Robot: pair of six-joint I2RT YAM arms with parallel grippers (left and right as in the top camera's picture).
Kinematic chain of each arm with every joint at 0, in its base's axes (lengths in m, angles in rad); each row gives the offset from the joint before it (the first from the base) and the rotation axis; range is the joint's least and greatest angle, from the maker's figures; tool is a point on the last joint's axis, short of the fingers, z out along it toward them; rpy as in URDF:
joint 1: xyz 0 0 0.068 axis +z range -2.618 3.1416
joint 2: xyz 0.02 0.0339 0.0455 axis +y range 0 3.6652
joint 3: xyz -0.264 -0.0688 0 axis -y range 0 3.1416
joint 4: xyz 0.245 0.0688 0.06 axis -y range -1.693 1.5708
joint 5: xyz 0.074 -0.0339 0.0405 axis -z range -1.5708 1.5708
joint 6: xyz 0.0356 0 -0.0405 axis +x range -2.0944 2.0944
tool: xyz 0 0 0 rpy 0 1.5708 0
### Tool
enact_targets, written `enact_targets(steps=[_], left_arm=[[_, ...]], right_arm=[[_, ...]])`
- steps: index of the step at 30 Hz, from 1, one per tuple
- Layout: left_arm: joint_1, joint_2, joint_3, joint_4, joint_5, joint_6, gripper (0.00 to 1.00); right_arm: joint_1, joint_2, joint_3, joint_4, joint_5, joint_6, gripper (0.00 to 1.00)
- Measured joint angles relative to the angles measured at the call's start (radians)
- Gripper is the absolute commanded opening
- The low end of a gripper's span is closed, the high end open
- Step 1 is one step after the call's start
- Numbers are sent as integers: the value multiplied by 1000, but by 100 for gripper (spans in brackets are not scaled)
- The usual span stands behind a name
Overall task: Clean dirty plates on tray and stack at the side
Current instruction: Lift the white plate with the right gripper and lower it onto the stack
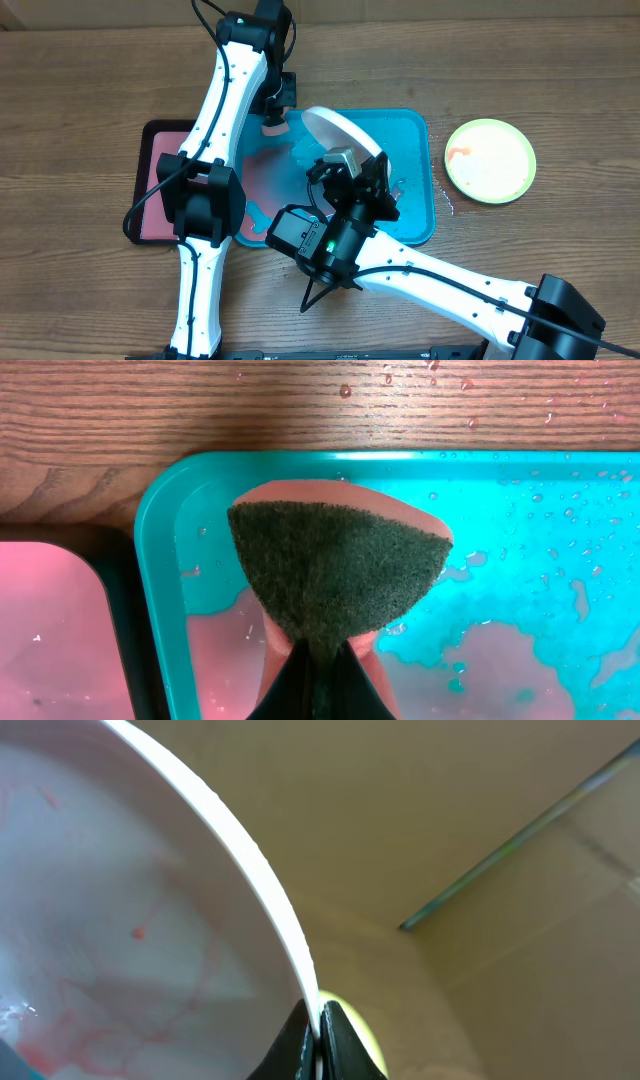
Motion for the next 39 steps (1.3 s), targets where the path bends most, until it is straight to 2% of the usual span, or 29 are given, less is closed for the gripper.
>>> enact_targets(steps=[6,12,18,21,25,30,35,39], left_arm=[[0,0,0,0,-3,0,4],[12,0,0,-23,-34,0,4],[71,-74,-3,-64,-43,-5,4],[116,-169,-3,-93,-49,-8,4],[162,-274,-2,-152,-80,-15,4],[198,-300,-2,-223,-136,-18,4],[251,-298,-2,-224,-134,-18,4],[289,-298,-2,-223,-134,-17,4]], right_arm=[[-50,0,0,2,-357,5,4],[-185,-2,0,23,-710,-4,4],[-470,-72,0,122,-1104,-106,4],[-684,-125,0,134,-1266,-145,4],[-936,-135,0,132,-1390,-166,4],[-1205,-122,0,137,-1476,-175,3],[-1361,-74,-28,169,-1493,-176,4],[-1417,-16,-69,177,-1496,-176,4]])
